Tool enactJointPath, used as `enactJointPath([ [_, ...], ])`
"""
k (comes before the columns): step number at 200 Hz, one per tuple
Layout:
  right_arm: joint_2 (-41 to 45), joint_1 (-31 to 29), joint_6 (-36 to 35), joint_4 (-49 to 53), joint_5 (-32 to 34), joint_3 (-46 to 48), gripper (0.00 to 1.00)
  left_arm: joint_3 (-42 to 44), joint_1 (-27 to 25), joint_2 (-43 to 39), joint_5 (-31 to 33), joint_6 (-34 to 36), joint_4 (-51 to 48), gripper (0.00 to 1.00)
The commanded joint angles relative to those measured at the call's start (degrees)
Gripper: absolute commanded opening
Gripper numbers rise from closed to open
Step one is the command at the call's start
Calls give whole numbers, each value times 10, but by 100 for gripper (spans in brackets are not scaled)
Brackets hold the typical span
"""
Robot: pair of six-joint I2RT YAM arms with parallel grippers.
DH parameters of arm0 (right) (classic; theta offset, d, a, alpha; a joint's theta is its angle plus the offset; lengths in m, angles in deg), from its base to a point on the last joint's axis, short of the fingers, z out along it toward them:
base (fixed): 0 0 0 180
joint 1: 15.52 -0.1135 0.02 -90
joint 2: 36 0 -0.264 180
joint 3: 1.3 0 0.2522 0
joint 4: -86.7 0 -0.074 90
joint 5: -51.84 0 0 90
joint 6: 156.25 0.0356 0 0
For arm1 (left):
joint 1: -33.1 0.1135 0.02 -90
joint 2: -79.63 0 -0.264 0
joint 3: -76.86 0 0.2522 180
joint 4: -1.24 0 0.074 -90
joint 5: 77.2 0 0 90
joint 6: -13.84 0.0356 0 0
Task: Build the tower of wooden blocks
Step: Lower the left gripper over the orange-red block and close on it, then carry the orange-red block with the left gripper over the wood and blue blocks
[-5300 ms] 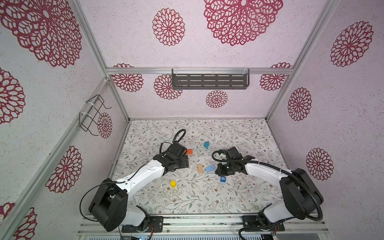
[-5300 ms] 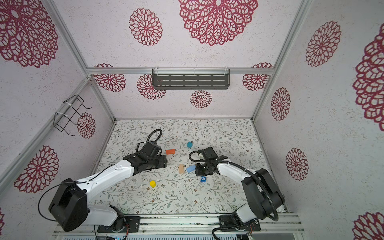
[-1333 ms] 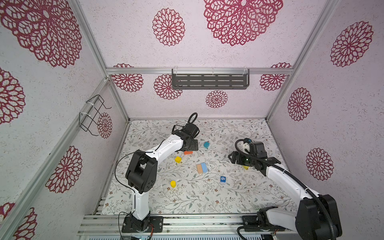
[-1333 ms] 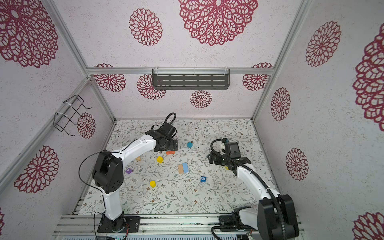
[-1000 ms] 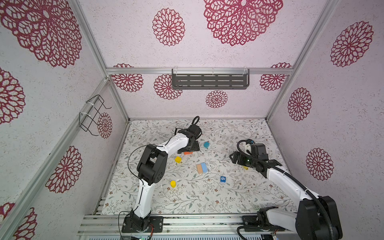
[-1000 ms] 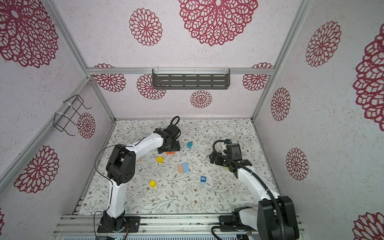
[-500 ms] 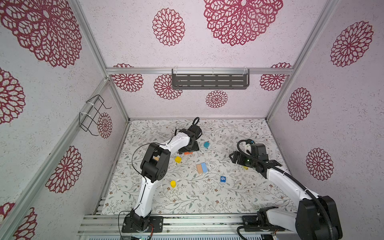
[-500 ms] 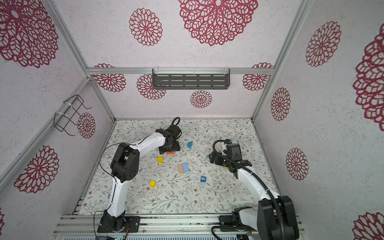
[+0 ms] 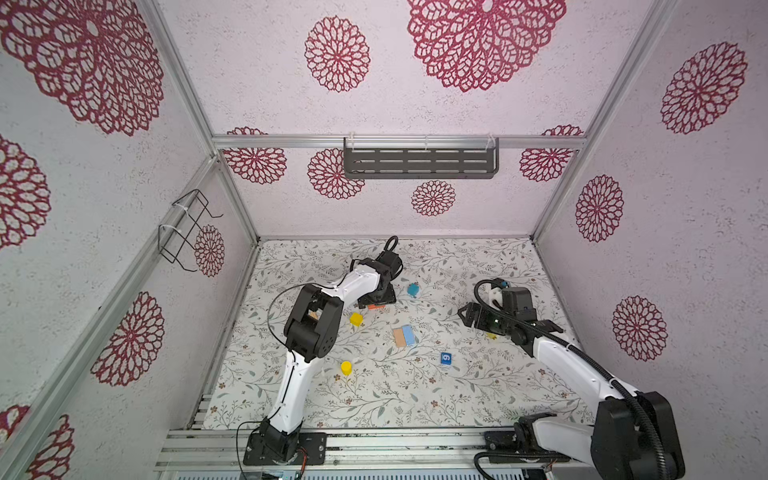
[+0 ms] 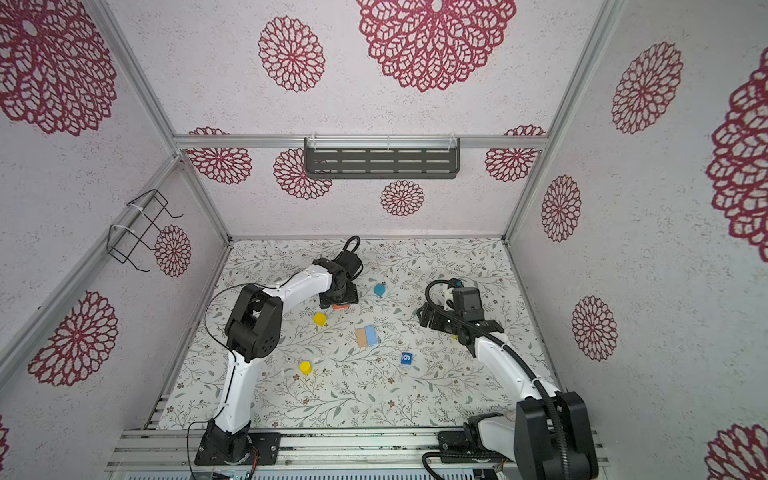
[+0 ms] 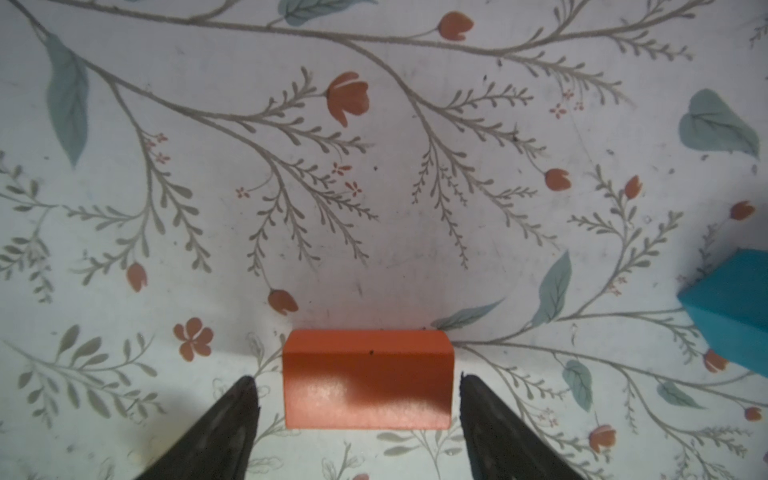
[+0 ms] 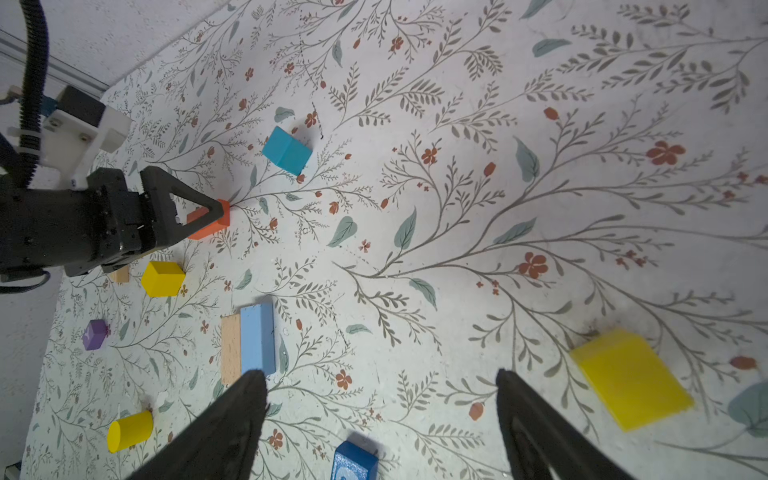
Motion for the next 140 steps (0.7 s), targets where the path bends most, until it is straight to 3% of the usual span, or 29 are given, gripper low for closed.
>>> enactJointPath([
  [1,9,4,3,-12,-4,0,89,-8,3,10,0,2,3,76],
  [81,8,4,2,-17,-9,1,89,-10,3,20,1,8,-4,70],
  [140,10,4,2,-15,-7,1,89,-17,2,17,1,12,-11,54],
])
